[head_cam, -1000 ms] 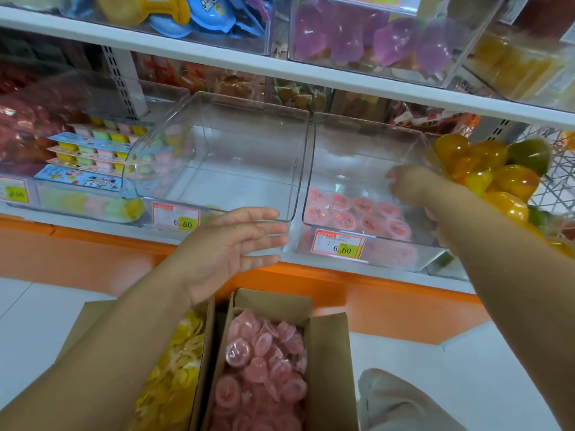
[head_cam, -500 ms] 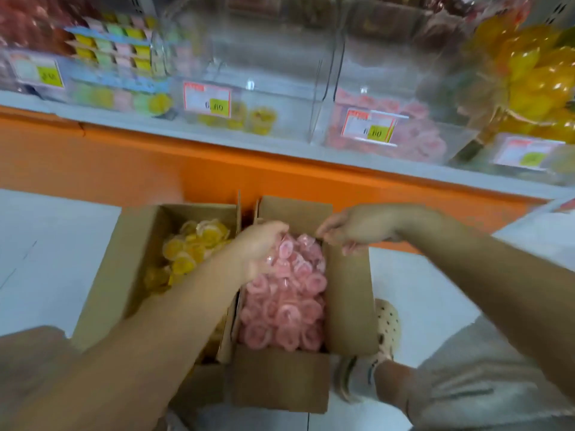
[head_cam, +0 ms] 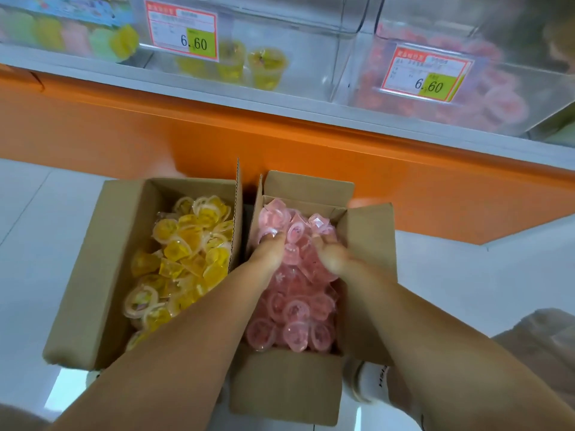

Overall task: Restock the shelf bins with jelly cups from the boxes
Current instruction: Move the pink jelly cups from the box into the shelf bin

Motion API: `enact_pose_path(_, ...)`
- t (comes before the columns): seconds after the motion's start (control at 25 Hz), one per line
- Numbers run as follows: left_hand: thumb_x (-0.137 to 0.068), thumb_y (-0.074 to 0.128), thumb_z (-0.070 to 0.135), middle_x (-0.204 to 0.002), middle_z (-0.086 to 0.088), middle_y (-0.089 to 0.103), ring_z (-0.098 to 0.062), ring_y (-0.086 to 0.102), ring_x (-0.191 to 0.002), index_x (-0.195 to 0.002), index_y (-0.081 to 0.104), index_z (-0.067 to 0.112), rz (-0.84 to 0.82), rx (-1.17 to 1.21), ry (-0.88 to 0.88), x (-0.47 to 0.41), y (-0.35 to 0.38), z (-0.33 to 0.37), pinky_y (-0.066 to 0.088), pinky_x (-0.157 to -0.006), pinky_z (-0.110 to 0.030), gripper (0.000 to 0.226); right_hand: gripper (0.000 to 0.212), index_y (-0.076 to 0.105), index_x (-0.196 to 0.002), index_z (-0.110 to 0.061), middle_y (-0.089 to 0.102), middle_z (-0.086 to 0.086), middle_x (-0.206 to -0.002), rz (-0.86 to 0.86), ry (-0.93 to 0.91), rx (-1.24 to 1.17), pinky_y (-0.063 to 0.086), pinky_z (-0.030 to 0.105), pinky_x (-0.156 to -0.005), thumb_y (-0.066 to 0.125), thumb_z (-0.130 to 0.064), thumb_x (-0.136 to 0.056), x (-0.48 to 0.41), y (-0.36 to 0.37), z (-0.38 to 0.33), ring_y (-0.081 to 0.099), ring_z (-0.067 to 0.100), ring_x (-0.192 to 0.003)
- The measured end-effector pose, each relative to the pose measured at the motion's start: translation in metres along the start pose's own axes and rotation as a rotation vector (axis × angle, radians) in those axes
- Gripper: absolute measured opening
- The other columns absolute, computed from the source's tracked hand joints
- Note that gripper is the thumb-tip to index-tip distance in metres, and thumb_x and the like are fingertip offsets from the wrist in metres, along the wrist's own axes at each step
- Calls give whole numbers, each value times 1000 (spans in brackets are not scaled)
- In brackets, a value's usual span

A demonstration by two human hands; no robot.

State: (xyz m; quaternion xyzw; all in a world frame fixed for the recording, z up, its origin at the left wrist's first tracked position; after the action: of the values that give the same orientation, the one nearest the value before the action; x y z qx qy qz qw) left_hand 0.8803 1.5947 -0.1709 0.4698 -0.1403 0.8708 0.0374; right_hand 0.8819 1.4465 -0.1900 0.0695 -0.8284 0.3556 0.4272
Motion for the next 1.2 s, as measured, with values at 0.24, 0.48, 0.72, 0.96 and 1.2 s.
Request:
enact_pose_path(0.24,-101,30,59,-149,-9,47,-31,46,-133,-150,40,17,-72,-115,-84,-35,4,-2,36,-111,-42,65,53,12,-154,-25,7,10,-161,-143,21,97,18,36,-116,10,-43,-105,-22,8,-13,14,31,-146)
enact_pose_path(0.48,-97,37,65,-146,-8,49,-27,51,-115,-148,44,22,-138,-169,-124,-45,2,-3,43,-76,-31,67,54,20,-153,-22,13,4,-160,-101,59,-220,17,31,-114,19,-45,-104,-23,15,2,11,24,-147)
enact_pose_path(0.72,-87,39,78,-142,-7,52,-29,55,-118,-145,47,29,-168,-142,-198,-46,-2,-5,49,-72,-34,77,92,20,-152,-34,21,1,-159,-224,209,-370,23,54,-114,24,-86,-76,-31,23,22,28,27,-142)
enact_pose_path(0.96,-90,44,73,-128,-5,59,-21,58,-90,-136,52,22,-175,-136,-210,-43,-1,-7,50,-66,-34,69,99,29,-149,-35,31,0,-155,-293,234,-518,39,45,-98,26,-93,-69,-26,29,19,39,26,-136)
enact_pose_path(1.2,-86,49,74,-143,-6,54,-27,57,-121,-142,50,21,-215,-161,-200,-39,2,-7,52,-93,-40,77,74,28,-149,-29,30,0,-153,-229,148,-501,32,43,-113,28,-72,-89,-28,43,14,38,23,-137)
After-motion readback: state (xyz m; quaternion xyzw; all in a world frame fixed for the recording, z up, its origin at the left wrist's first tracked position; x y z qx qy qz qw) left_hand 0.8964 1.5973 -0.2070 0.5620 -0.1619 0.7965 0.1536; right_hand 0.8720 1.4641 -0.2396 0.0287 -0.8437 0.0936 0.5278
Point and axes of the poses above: each hand's wrist, its own x-axis away from the middle knuckle, its own y-axis out of the palm, z = x × y, the point moved 4 cm from there along -x, towards the middle knuckle
